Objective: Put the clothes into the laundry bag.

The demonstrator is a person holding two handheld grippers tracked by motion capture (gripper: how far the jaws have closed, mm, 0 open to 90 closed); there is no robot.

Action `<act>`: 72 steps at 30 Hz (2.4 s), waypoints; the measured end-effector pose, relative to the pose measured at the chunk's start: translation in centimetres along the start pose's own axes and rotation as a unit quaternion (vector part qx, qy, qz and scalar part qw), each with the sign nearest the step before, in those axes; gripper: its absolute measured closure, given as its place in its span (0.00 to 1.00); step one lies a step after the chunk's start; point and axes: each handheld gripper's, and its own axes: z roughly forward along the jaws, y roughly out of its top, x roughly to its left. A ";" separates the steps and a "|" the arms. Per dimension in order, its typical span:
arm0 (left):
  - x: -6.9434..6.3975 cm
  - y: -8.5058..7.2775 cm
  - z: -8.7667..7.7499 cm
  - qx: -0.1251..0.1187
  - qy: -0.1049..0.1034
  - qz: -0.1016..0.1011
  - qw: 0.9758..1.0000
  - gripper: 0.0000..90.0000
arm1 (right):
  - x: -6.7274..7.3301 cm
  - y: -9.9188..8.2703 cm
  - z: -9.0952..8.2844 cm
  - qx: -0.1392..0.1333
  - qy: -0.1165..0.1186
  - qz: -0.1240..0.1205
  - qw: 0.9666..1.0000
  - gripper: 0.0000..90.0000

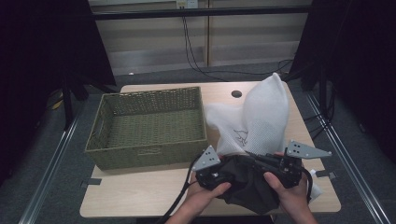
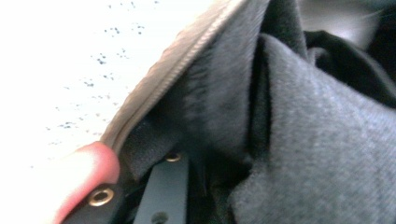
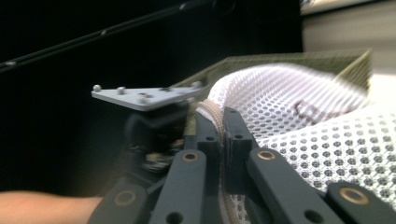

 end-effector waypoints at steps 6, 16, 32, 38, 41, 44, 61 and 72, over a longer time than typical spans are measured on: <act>1.2 -2.9 1.9 0.105 0.071 -0.045 0.991 0.78 | -2.7 -3.7 0.7 0.058 -0.015 0.025 0.998 0.98; 5.1 -4.2 -6.2 0.063 -0.045 -0.051 0.996 0.26 | -5.0 -4.5 0.3 0.073 -0.065 0.043 0.994 0.97; 1.4 -3.9 3.3 0.212 -0.020 -0.046 0.976 0.53 | -6.0 -6.6 2.7 0.110 -0.071 0.050 0.990 0.97; 1.1 -2.7 2.6 0.127 -0.037 -0.024 0.991 0.86 | -5.6 -5.7 2.2 0.076 -0.048 0.054 0.995 0.97; -0.4 -1.3 1.0 0.051 -0.061 0.014 0.997 0.87 | -3.9 -4.0 1.3 0.044 -0.016 0.047 0.998 0.97; -1.3 -0.1 -0.3 0.000 -0.057 0.029 0.998 0.86 | -2.6 -2.1 0.0 0.007 0.031 0.045 0.998 0.97; 0.6 -3.7 -0.4 0.159 0.022 0.019 0.987 0.29 | -5.7 -5.8 0.9 0.091 -0.040 0.059 0.993 0.97; 4.5 -5.5 -7.5 0.185 0.068 -0.036 0.980 0.36 | -5.9 -6.2 1.5 0.130 -0.092 0.044 0.986 0.97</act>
